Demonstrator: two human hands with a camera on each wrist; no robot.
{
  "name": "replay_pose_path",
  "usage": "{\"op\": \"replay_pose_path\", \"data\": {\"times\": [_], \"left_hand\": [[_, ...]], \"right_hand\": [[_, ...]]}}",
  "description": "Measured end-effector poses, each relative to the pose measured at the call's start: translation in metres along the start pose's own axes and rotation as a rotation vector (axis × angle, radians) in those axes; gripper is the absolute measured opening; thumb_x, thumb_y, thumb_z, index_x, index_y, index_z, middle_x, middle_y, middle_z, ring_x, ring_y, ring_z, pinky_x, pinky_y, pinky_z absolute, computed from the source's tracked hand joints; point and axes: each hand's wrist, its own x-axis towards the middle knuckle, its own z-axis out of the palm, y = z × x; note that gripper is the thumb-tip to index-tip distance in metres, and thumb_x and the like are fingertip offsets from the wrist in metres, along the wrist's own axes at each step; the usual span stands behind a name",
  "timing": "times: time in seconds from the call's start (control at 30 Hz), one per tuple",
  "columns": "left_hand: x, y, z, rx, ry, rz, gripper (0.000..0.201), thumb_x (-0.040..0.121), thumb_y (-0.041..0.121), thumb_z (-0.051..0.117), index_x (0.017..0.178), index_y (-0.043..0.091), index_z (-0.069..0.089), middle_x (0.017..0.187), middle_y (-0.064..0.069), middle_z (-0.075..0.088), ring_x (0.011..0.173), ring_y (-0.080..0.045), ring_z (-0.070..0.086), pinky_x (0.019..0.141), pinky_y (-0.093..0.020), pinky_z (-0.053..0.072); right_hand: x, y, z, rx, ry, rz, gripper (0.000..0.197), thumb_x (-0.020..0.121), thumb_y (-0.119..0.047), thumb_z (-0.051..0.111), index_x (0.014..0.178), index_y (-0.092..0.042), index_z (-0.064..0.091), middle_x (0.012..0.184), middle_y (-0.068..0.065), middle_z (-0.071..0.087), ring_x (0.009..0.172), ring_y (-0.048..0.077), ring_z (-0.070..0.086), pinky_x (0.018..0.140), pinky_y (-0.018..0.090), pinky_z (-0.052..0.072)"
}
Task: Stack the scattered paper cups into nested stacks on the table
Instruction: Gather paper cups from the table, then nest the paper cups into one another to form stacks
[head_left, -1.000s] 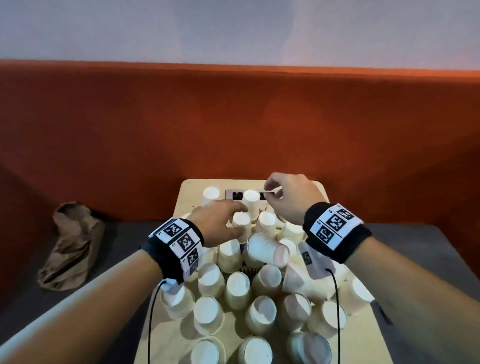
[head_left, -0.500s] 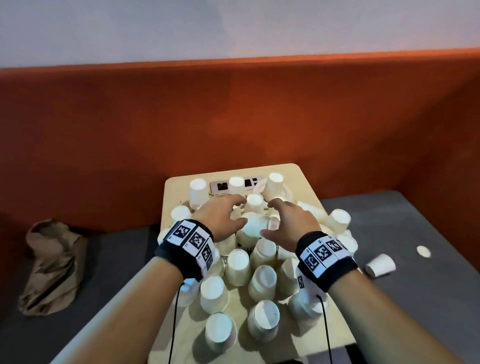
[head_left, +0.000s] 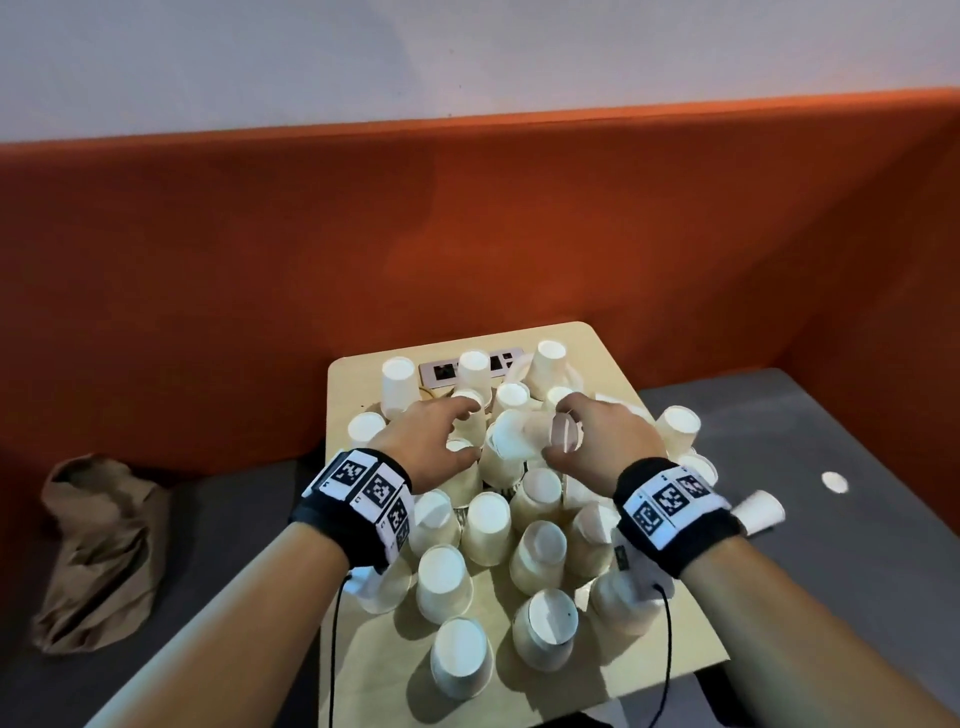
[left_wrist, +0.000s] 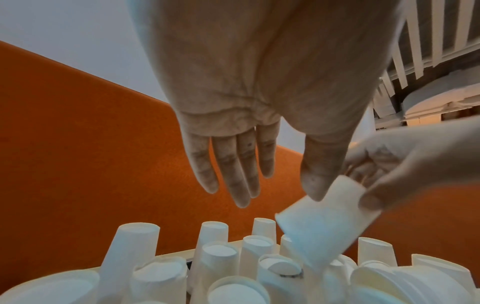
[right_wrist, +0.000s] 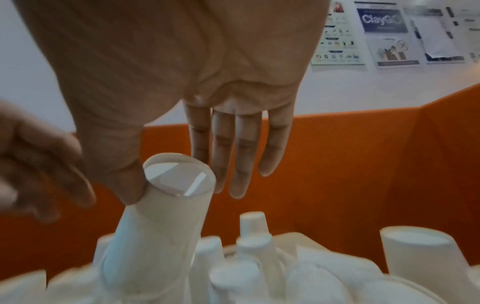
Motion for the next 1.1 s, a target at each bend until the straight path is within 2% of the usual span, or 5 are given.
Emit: {"op": "replay_pose_path", "data": {"times": [0.2,0.43,0.57,0.83,1.1], "left_hand": [[0.004,0.013,-0.004,-0.196,0.099,0.149,0.117,0.059,0.050,0.088,0.152,0.031,0.021,0.152,0.007,0.037,0.138,-0.013,0.036,0.114,-0.039,0.033],[0.004,0.042,-0.014,-0.367,0.334,0.345,0.065,0.062,0.034,0.091,0.118,0.028,0.058,0.111,0.021,0.061,0.101,0.000,0.057,0.085,-0.016,0.048],[0.011,0.034,-0.010,-0.306,0.316,0.294,0.066,0.062,0.040,0.088,0.120,0.027,0.059,0.114,0.016,0.062,0.103,-0.005,0.057,0.089,-0.028,0.052],[0.015,0.015,-0.001,-0.252,0.276,0.221,0.065,0.063,0.048,0.084,0.119,0.034,0.055,0.114,0.016,0.061,0.104,-0.010,0.056,0.090,-0.039,0.051],[0.015,0.017,-0.003,-0.259,0.249,0.246,0.065,0.067,0.043,0.085,0.124,0.030,0.055,0.118,0.012,0.061,0.106,-0.009,0.056,0.092,-0.037,0.050]], "right_hand": [[-0.010,-0.001,-0.070,0.450,0.042,-0.019,0.038,0.068,-0.040,0.084,0.101,-0.032,0.067,0.096,-0.012,0.073,0.093,0.010,0.067,0.082,0.030,0.053],[-0.018,0.007,-0.102,0.718,-0.075,-0.167,0.038,0.074,-0.022,0.087,0.108,-0.020,0.070,0.100,-0.003,0.076,0.089,0.006,0.070,0.076,0.014,0.052],[-0.009,0.027,-0.082,0.769,-0.146,-0.108,0.056,0.065,-0.020,0.092,0.114,-0.021,0.066,0.106,0.000,0.074,0.096,0.018,0.072,0.090,0.032,0.057],[0.010,0.059,-0.018,-0.011,-0.197,-0.034,0.041,0.081,-0.034,0.076,0.119,-0.030,0.062,0.116,-0.012,0.066,0.101,0.011,0.063,0.085,0.025,0.049],[0.019,0.075,0.012,-0.062,-0.360,0.077,0.050,0.083,-0.026,0.071,0.131,-0.026,0.055,0.129,-0.007,0.061,0.112,0.013,0.058,0.088,0.024,0.044]]}}
